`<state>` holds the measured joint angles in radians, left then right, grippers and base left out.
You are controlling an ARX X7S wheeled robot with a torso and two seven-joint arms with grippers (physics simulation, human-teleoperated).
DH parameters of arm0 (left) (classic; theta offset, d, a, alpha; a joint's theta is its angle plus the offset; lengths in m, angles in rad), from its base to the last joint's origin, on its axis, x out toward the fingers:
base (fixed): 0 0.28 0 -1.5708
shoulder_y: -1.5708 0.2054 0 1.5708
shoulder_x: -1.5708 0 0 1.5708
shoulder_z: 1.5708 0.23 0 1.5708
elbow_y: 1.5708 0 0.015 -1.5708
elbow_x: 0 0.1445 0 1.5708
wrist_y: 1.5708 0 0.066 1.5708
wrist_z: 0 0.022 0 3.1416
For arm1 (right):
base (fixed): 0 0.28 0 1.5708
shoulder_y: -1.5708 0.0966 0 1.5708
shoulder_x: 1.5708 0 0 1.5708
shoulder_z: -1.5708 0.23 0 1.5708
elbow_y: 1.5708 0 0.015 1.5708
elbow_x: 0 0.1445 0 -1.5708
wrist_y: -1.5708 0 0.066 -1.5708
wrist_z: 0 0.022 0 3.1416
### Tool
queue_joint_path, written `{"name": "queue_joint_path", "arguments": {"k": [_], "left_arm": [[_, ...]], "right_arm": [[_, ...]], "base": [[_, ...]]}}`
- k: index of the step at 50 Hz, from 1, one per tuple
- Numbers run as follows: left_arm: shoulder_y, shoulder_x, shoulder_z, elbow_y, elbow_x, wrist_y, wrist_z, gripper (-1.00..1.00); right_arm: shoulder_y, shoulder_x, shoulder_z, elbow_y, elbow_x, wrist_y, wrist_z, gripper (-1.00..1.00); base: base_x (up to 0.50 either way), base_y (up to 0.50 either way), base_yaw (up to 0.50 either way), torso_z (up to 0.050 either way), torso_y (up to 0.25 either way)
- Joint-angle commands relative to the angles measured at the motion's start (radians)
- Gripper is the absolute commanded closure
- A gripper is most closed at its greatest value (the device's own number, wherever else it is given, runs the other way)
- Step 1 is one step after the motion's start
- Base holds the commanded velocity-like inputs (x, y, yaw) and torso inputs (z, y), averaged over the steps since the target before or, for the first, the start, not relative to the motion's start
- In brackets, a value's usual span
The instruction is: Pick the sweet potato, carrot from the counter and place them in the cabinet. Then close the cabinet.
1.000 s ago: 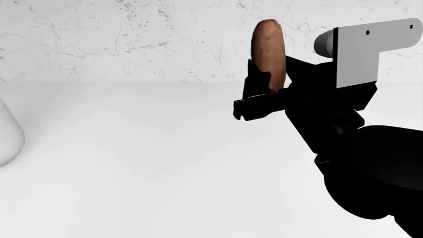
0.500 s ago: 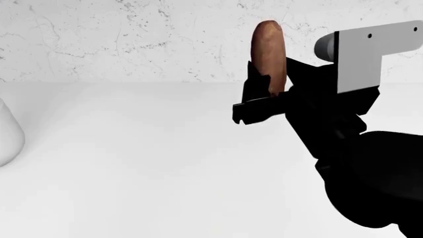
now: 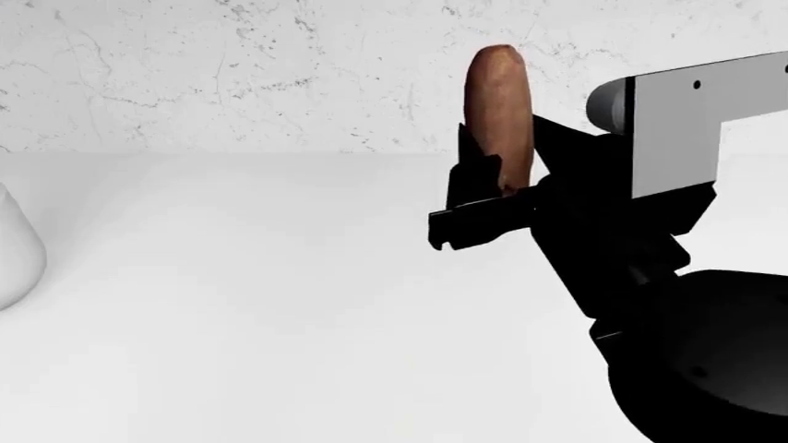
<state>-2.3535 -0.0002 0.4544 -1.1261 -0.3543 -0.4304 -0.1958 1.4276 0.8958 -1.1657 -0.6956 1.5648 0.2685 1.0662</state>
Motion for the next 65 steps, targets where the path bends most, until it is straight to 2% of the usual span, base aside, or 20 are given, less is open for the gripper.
{"name": "queue_joint_path", "arguments": {"k": [1,17,26,30,39,47,48,52,54,60,65], "left_arm": [[-0.003,0.000,-0.194,0.165,0.093,-0.162,0.053,-1.00],[-0.002,-0.002,-0.338,0.530,0.048,-0.515,0.056,-1.00],[0.082,-0.024,-0.413,0.966,-0.094,-0.833,-0.064,-1.00],[0.104,-0.023,-0.450,1.094,-0.143,-0.938,-0.113,-1.00],[0.127,-0.036,-0.480,1.187,-0.184,-0.980,-0.162,-1.00],[0.166,-0.034,-0.539,1.340,-0.254,-1.128,-0.234,-1.00],[0.174,-0.039,-0.545,1.353,-0.288,-1.138,-0.262,-1.00],[0.191,-0.111,-0.560,1.360,-0.687,-1.139,-0.588,-1.00],[0.196,-0.135,-0.559,1.362,-0.833,-1.138,-0.708,-1.00],[0.219,-0.189,-0.551,1.367,-1.171,-1.129,-0.998,-1.00],[0.250,-0.233,-0.519,1.386,-1.399,-1.094,-1.195,-1.00]], "right_arm": [[0.003,-0.002,0.009,-0.026,-0.013,0.011,0.015,1.00],[-0.008,-0.002,0.012,-0.048,-0.024,0.006,0.027,1.00],[-0.024,0.004,0.014,-0.055,-0.037,-0.006,0.025,1.00],[-0.024,0.004,0.017,-0.060,-0.033,-0.008,0.029,1.00],[-0.007,-0.005,0.023,-0.064,-0.015,-0.001,0.040,1.00],[-0.006,-0.009,0.024,-0.065,-0.014,0.002,0.043,1.00],[-0.007,-0.009,0.024,-0.066,-0.015,0.001,0.043,1.00],[-0.013,-0.009,0.024,-0.067,-0.020,-0.001,0.043,1.00],[-0.015,-0.009,0.024,-0.067,-0.022,-0.002,0.043,1.00],[-0.023,-0.008,0.024,-0.067,-0.029,-0.006,0.041,1.00],[-0.031,-0.010,0.022,-0.068,-0.036,-0.009,0.040,1.00]], "base": [[0.00,0.00,0.00,0.000,0.000],[0.00,0.00,0.00,0.000,0.000],[0.00,0.00,0.00,0.000,0.000],[0.00,0.00,0.00,0.000,0.000],[0.00,0.00,0.00,0.000,0.000],[0.00,0.00,0.00,0.000,0.000],[0.00,0.00,0.00,0.000,0.000],[0.00,0.00,0.00,0.000,0.000],[0.00,0.00,0.00,0.000,0.000],[0.00,0.00,0.00,0.000,0.000],[0.00,0.00,0.00,0.000,0.000]]}}
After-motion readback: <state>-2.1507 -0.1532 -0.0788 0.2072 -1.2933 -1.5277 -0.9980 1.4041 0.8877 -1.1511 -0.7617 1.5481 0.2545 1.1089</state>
